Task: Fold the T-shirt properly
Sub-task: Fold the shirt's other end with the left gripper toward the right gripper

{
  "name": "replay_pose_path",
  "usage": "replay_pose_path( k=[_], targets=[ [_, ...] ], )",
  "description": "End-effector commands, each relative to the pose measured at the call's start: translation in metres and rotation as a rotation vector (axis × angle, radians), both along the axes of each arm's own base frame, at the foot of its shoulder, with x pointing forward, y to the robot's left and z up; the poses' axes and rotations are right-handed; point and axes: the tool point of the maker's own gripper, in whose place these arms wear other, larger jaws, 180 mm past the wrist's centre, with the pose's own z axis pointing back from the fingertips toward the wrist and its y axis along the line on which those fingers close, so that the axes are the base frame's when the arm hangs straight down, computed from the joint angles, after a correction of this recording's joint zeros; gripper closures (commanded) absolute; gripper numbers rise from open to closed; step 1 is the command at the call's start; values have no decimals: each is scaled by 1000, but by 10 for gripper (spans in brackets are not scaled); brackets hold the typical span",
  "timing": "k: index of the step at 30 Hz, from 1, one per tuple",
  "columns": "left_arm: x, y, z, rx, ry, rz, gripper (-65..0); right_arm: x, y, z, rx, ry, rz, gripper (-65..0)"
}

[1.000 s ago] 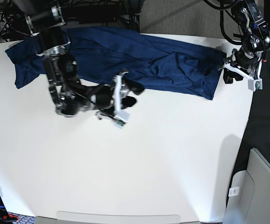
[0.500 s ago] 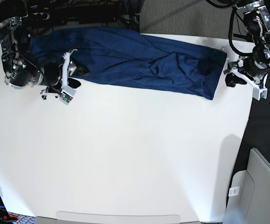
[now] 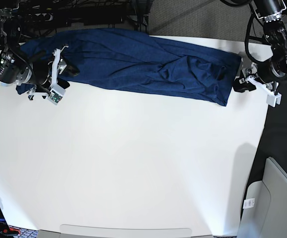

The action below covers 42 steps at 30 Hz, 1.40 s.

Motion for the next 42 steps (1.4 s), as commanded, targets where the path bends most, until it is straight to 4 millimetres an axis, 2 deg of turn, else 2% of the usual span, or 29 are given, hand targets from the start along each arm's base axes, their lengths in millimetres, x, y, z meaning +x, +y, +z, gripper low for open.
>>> replay_pose_path(
  k=[1,3,6,11,20,24,28,31,37,39,42],
  targets=[
    [6,0,6,4,-16,-19,-313,6,1,11,15,-38,11,-298],
    [3,-12,-3,-10,13,-54,-313,6,1,11,15,-38,11,-298],
    [1,-19,-7,-15,28,-75,-313,7,1,12,15,-41,11,-298],
    [1,-21,-7,-30,26,-75,-313,7,1,12,15,-41,11,-298],
    [-2,-41,0,-146,27,-110,-311,7,2,12,20,-43,10,-298],
    [-4,-60,-6,-155,46,-165,-307,7,3,12,21,-41,10,-298],
    [-6,-79,-12,-167,59,-217,-261,7,2,12,20,-41,10,-298],
    [-1,-85,-12,-168,34,-220,-200,7,2,12,20,-41,10,-298],
    [14,-75,-5,-149,-29,-171,-2,6,1,12,14,-40,12,-298],
    [21,-65,0,-140,-68,-129,0,6,1,11,12,-40,11,-298],
    [31,-34,12,-130,-108,6,-3,6,1,11,12,-40,11,-298]
  ],
)
